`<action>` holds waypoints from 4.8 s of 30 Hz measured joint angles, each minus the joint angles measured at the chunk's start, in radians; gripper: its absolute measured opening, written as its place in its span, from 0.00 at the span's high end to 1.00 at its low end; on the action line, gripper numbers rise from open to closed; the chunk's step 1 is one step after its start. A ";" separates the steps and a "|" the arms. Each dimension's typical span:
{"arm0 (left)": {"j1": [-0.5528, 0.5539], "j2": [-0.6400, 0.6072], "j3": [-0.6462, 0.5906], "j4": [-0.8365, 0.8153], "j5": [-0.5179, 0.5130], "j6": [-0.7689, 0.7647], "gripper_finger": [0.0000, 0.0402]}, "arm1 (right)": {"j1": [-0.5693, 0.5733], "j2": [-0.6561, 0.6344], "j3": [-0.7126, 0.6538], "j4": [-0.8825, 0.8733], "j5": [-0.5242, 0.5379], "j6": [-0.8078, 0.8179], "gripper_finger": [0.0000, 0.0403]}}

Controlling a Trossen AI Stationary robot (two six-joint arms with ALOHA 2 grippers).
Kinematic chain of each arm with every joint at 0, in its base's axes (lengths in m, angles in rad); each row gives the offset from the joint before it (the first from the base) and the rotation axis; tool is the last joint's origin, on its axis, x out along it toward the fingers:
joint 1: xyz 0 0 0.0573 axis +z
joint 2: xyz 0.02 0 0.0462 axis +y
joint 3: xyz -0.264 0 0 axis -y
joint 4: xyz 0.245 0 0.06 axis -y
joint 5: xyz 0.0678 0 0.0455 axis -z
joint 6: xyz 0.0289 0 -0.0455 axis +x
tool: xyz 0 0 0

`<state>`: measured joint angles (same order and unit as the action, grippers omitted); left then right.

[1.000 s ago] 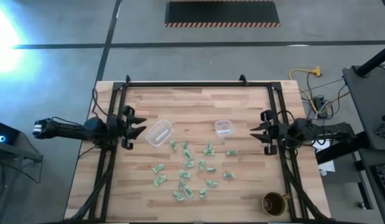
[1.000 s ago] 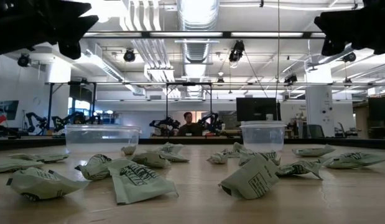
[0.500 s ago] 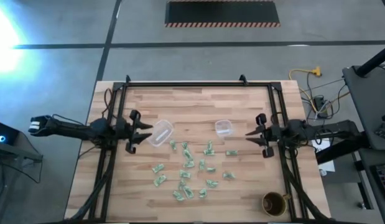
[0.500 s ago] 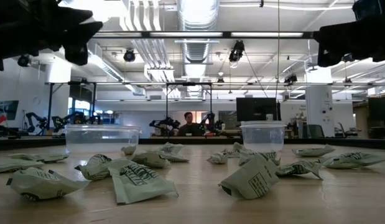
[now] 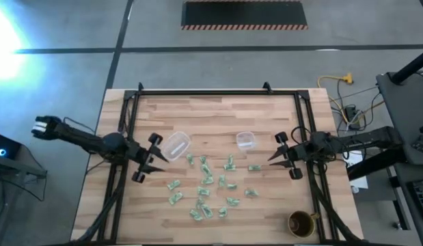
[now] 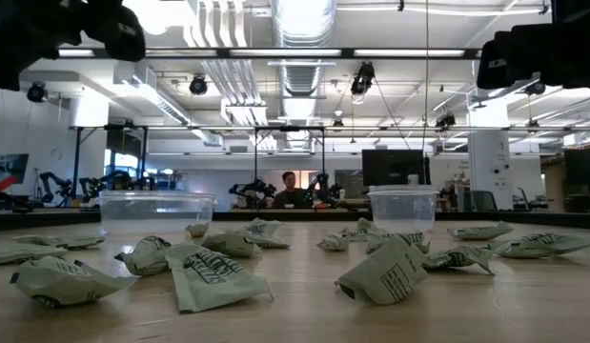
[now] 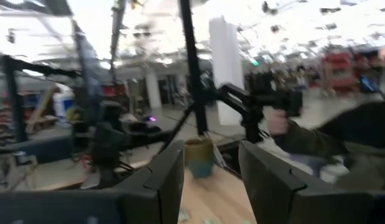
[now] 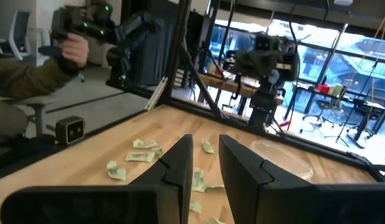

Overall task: Pick and place Stevia / Truvia into bins
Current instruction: Put the light green stevia packet into the left transparent container

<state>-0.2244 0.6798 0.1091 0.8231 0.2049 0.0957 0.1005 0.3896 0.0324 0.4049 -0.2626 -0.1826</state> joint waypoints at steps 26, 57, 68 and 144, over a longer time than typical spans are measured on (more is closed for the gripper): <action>-0.325 0.734 0.871 -1.311 -0.700 -0.417 0.66 | 0.000 0.078 0.044 -0.012 0.001 -0.008 0.83; -0.402 0.873 0.778 -1.561 -0.599 -1.137 0.66 | 0.000 0.078 0.044 -0.006 0.002 -0.027 0.83; -0.402 0.873 0.709 -1.442 -0.600 -1.129 0.66 | 0.000 0.078 0.044 -0.006 0.002 -0.027 0.83; -0.390 0.923 0.811 -1.303 -0.933 -0.514 1.00 | 0.000 0.078 0.044 -0.007 0.002 -0.028 0.83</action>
<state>-0.6146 1.6024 0.9205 -0.4798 -0.7279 -0.4182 0.1001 0.4672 0.0764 0.3977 -0.2611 -0.2106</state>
